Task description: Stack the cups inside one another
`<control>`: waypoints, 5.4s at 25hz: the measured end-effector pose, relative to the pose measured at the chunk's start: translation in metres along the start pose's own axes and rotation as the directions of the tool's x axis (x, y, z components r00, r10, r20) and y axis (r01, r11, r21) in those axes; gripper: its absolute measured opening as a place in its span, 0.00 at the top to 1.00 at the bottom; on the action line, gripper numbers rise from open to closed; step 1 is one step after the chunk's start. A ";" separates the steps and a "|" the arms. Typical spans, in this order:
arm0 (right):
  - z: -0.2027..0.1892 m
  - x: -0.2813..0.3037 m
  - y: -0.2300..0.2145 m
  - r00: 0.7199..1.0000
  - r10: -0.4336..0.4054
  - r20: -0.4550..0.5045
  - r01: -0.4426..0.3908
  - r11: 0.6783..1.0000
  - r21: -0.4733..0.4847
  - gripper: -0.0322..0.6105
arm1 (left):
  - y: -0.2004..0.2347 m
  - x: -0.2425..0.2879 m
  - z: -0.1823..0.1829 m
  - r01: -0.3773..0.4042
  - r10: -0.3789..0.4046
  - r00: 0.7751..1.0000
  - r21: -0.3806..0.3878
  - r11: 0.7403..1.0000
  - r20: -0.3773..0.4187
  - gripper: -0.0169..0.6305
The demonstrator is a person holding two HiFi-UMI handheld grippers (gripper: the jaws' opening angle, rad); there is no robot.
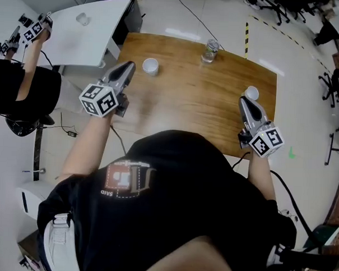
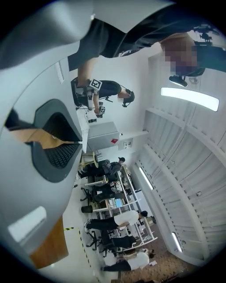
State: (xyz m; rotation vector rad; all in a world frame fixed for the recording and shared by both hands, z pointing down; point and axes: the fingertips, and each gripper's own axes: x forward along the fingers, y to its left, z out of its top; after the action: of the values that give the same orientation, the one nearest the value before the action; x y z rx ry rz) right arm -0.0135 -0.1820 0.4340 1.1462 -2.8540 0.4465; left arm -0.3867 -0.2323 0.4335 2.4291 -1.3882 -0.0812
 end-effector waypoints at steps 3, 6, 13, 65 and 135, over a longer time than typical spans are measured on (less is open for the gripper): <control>-0.004 0.012 0.005 1.000 0.011 -0.013 -0.012 0.999 -0.033 0.92 | -0.025 -0.030 -0.025 0.002 0.003 0.996 -0.057 0.998 0.090 0.97; -0.014 0.020 0.011 0.999 0.020 -0.034 -0.021 0.998 -0.053 0.93 | -0.047 -0.044 -0.064 0.015 -0.008 0.998 -0.099 0.995 0.068 0.97; -0.030 0.024 0.021 0.996 0.063 -0.064 -0.066 0.997 -0.039 0.93 | -0.065 -0.041 -0.086 0.041 -0.039 0.999 -0.086 0.995 0.029 0.97; -0.071 -0.230 -0.109 0.954 -0.299 0.011 0.295 0.946 0.135 0.93 | -0.228 0.303 -0.159 0.265 -0.071 0.549 0.093 0.960 -0.833 0.94; -0.046 -0.010 0.025 0.997 -0.069 -0.032 0.070 0.997 0.044 0.93 | -0.072 -0.055 -0.042 0.193 -0.189 0.980 -0.059 0.980 0.056 0.97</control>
State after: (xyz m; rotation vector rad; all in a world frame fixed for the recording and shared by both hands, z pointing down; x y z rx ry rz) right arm -0.0269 -0.1457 0.4704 1.2306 -2.7817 0.5233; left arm -0.3472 -0.1410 0.4433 2.5162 -1.1499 -0.2316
